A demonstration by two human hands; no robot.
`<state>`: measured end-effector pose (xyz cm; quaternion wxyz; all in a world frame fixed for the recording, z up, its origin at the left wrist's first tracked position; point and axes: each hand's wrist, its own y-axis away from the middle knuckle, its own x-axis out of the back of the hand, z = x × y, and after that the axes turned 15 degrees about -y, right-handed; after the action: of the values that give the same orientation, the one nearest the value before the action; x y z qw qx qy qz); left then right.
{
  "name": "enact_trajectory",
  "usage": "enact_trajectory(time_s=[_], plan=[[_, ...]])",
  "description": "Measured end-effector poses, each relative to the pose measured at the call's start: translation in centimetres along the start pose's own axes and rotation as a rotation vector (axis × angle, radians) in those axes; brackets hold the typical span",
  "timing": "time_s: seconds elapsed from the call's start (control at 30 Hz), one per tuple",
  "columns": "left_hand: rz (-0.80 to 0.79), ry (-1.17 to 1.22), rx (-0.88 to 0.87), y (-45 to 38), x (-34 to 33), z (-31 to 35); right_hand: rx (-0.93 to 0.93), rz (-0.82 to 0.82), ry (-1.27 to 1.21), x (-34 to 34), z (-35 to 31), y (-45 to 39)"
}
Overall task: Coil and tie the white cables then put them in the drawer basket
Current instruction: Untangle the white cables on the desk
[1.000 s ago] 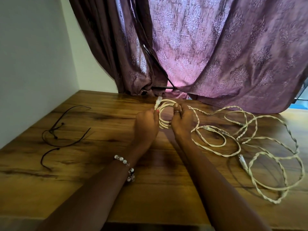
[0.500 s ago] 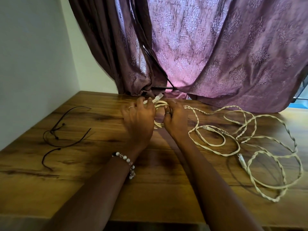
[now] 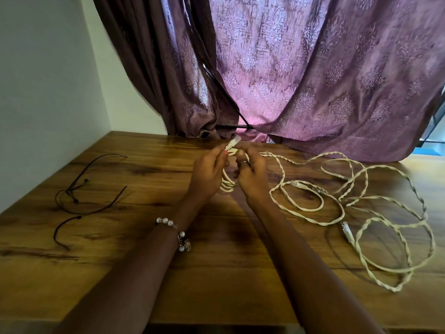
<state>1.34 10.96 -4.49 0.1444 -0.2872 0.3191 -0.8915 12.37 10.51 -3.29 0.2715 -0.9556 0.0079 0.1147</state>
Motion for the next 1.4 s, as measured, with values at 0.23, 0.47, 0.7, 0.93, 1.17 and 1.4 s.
enact_trajectory(time_s=[0.23,0.47,0.7,0.93,1.17,1.4], plan=[[0.013,0.428,0.312,0.2,-1.3,1.8,-0.041,0.184,-0.102,-0.6,-0.6,0.3],[0.072,0.548,0.396,0.1,-1.0,1.8,0.104,0.205,0.206,-0.8,0.8,0.2],[0.129,0.386,0.354,0.1,-2.0,2.3,0.176,0.402,0.162,-1.6,-0.3,1.4],[0.198,0.545,0.540,0.0,-1.5,2.7,0.004,0.392,-0.026,-2.8,0.0,2.1],[0.198,0.535,0.479,-0.6,0.7,1.7,-0.248,0.037,-0.214,-1.3,-2.1,0.1],[-0.082,0.458,0.365,-0.2,1.9,1.9,-0.693,-0.156,-0.551,1.9,-2.9,-0.9]])
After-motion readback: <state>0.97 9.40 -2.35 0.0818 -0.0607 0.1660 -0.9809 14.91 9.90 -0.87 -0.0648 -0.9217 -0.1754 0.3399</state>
